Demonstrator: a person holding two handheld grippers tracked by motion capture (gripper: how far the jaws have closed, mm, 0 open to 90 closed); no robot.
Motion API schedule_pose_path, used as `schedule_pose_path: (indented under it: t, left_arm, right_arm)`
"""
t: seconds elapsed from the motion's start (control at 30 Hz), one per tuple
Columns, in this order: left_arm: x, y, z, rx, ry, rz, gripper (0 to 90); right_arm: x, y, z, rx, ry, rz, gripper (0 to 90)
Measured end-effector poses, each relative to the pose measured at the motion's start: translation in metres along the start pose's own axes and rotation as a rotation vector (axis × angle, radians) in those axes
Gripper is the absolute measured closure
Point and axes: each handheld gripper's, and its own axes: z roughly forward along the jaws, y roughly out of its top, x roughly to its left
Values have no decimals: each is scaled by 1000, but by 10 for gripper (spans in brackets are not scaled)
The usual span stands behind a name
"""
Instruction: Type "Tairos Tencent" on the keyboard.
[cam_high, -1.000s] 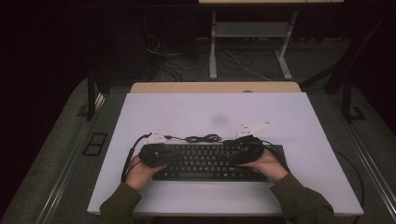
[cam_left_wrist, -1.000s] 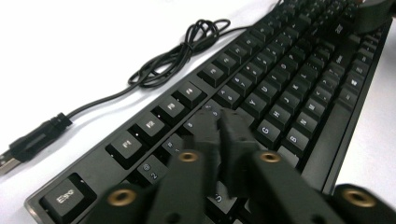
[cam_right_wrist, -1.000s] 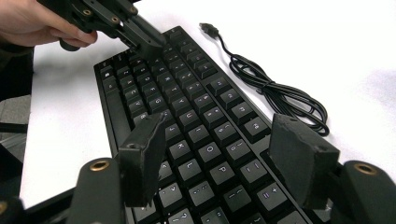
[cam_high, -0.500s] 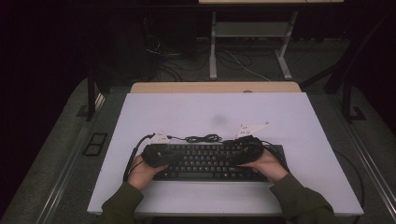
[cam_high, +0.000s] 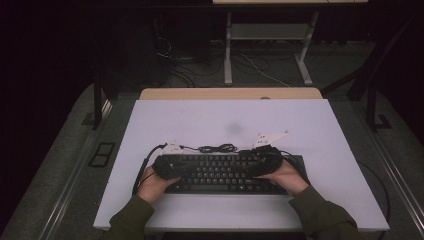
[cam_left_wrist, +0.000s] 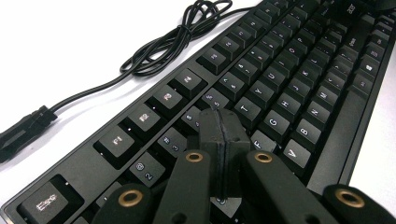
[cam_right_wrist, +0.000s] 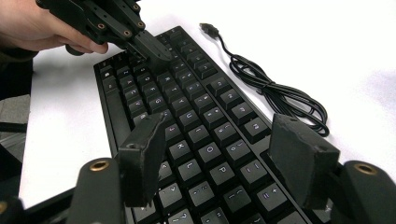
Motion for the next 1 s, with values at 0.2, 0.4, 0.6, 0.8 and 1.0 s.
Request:
schedule_pose_path:
  t: [0.2,0.4,0.6,0.8,1.0]
  left_arm:
    - [1,0,0,3,-1,2,893]
    - [0,-1,3,13,-1,5,893]
    - [0,-1,3,6,-5,-10,894]
    - [-1,2,-1,-3,-6,0,894]
    - [-1,5,-7,-19,-12,-7,893]
  right_arm:
    - [0,0,0,0,-1,2,356]
    - [0,0,0,-2,-3,2,356]
    - [-1,0,-1,-1,-3,2,356]
    - [-1,0,-1,-5,-5,3,356]
    - [-2,0,-1,-8,-7,4,356]
